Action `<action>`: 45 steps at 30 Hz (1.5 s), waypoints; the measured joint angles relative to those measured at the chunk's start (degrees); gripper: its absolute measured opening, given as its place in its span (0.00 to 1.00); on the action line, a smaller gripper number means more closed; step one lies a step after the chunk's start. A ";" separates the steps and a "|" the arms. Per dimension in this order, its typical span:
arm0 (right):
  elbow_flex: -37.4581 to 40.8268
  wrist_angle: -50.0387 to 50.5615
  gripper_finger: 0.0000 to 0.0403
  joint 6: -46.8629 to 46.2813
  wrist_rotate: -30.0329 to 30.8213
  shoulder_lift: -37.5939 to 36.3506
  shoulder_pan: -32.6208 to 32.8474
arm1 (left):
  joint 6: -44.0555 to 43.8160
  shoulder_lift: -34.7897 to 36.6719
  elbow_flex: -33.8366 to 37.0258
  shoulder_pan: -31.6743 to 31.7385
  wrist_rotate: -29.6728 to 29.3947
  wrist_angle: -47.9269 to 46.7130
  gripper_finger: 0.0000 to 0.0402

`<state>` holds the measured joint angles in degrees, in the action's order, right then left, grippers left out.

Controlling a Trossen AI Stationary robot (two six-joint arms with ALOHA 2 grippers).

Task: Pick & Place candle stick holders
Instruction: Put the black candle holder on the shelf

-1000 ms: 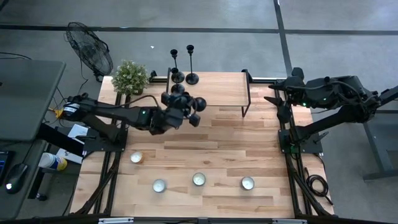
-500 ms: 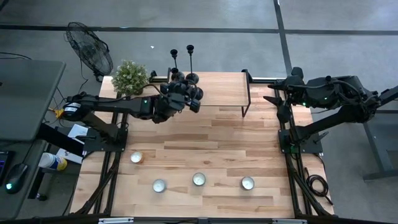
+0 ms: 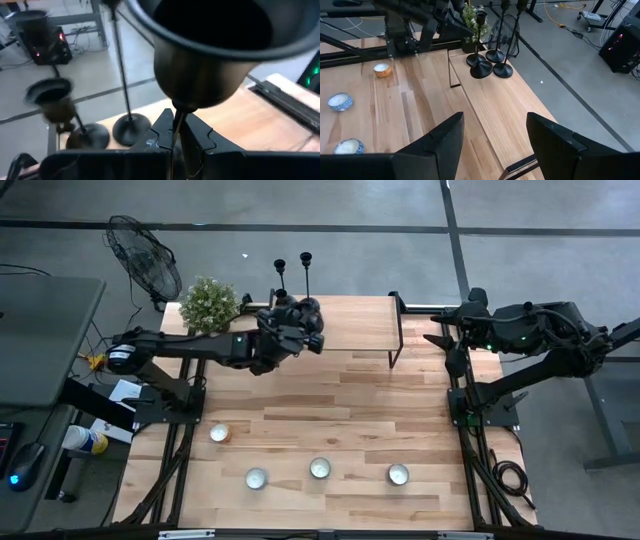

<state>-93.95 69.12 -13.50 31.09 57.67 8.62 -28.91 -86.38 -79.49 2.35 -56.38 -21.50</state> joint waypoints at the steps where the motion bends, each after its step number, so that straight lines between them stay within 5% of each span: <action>1: -0.02 0.02 0.52 0.01 0.00 0.02 -0.02 | 0.03 -0.96 -2.45 0.10 0.32 -3.46 0.01; 10: 0.00 0.00 0.52 0.02 0.00 0.00 0.00 | 3.13 -14.01 -26.88 2.14 2.68 -20.97 0.01; 17: -0.02 0.00 0.52 0.02 0.02 0.02 -0.02 | -0.72 -21.51 -36.77 2.95 6.32 -27.02 0.01; 22: -0.02 -0.11 0.52 0.02 -0.38 0.11 0.00 | -6.92 -22.00 -37.28 3.73 9.26 -28.02 0.01; 29: -0.02 -0.35 0.52 0.02 -2.78 0.11 -0.01 | -12.38 -22.00 -37.28 4.64 4.11 -38.17 0.01; 45: -0.02 -0.37 0.52 0.02 -9.59 0.11 -0.01 | -18.47 -21.95 -36.30 6.67 3.94 -40.45 0.01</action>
<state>-93.97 68.75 -13.47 21.51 57.78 8.62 -47.39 -108.32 -115.79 9.02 -52.44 -61.95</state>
